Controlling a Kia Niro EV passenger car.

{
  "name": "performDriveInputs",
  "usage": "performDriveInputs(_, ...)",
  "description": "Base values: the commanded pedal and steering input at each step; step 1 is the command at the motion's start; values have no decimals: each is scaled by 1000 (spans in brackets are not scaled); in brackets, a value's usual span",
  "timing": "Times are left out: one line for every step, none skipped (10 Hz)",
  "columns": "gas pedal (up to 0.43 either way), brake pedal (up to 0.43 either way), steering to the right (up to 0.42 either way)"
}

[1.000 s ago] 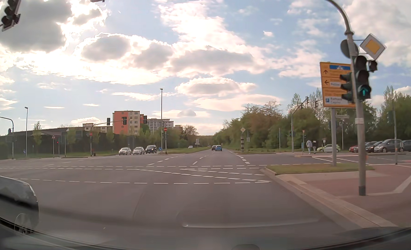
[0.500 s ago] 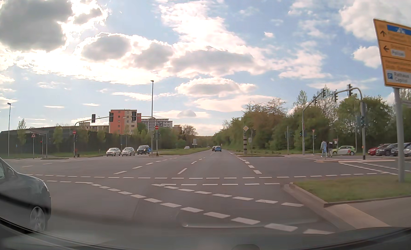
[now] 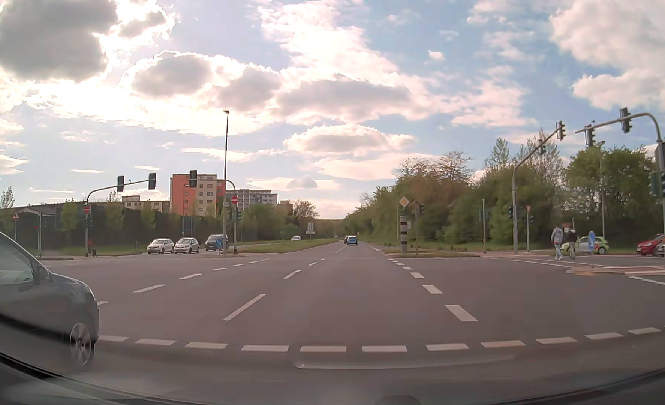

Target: Follow the waypoints while adhering to traffic rules and regulations

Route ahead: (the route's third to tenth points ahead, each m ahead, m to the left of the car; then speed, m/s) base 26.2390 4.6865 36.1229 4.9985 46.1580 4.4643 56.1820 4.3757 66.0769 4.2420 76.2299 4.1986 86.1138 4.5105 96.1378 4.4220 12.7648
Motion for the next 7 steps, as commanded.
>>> performDriveInputs(110,0,-1)
performDriveInputs(110,0,-1)
performDriveInputs(110,0,-1)
performDriveInputs(110,0,-1)
performDriveInputs(110,0,-1)
performDriveInputs(110,0,-1)
performDriveInputs(98,0,-1)
